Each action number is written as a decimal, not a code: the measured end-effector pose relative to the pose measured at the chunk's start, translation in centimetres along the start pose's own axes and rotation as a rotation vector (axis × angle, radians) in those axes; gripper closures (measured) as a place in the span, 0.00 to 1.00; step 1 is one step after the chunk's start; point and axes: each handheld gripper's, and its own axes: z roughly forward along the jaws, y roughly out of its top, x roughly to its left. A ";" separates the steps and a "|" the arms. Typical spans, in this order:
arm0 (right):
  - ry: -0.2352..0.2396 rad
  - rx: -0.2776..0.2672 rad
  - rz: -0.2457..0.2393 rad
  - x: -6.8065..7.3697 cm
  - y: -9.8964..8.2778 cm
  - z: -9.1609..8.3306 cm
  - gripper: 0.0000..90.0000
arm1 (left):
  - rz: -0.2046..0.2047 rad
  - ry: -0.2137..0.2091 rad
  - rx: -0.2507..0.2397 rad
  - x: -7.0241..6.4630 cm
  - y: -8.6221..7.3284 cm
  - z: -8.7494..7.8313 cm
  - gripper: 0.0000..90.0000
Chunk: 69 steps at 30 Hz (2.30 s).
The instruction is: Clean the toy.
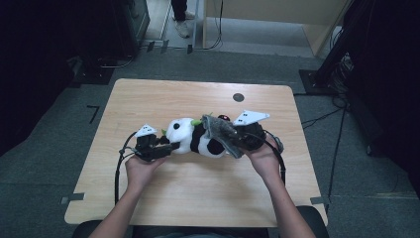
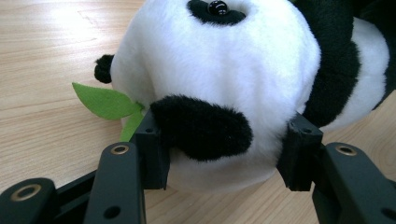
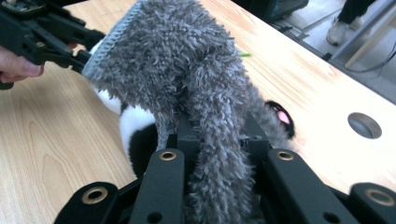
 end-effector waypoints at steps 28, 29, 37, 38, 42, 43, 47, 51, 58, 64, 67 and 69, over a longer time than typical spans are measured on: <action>-0.091 0.008 0.196 -6.0 -4.8 0.1 0.84 | 0.008 0.011 -0.025 0.1 0.0 -0.6 0.54; -0.100 0.020 0.201 -6.3 -5.1 0.3 0.84 | 0.009 0.011 -0.025 0.1 0.0 -0.6 0.54; -0.134 0.030 0.248 -7.8 -6.7 1.8 0.83 | 0.007 0.006 -0.017 0.4 -0.1 -0.5 0.54; -0.139 0.031 0.250 -7.9 -6.9 2.0 0.82 | 0.009 0.007 -0.018 0.4 -0.1 -0.5 0.54; -0.158 0.048 0.250 -8.3 -7.7 2.8 0.82 | 0.011 0.010 -0.020 0.4 -0.1 -0.5 0.53; -0.160 0.053 0.254 -8.4 -7.8 2.9 0.82 | 0.012 0.010 -0.020 0.4 -0.1 -0.5 0.53; -0.171 0.080 0.279 -9.2 -8.7 3.8 0.82 | 0.009 0.010 -0.018 0.4 -0.1 -0.5 0.53; -0.169 0.101 0.307 -9.8 -9.5 4.6 0.82 | 0.006 0.011 -0.021 0.4 -0.1 -0.5 0.53; -0.162 0.131 0.295 -10.3 -10.6 5.9 0.79 | -0.008 0.004 -0.020 0.5 0.0 -0.5 0.55; -0.139 0.120 0.325 -10.5 -10.9 5.7 0.61 | -0.005 0.007 -0.019 0.5 0.0 -0.5 0.54; -0.125 0.082 0.362 -10.6 -10.8 5.0 0.54 | -0.004 0.009 -0.015 0.5 0.1 -0.5 0.54; -0.108 0.048 0.367 -10.6 -10.7 4.6 0.51 | -0.008 0.007 -0.016 0.5 0.1 -0.5 0.54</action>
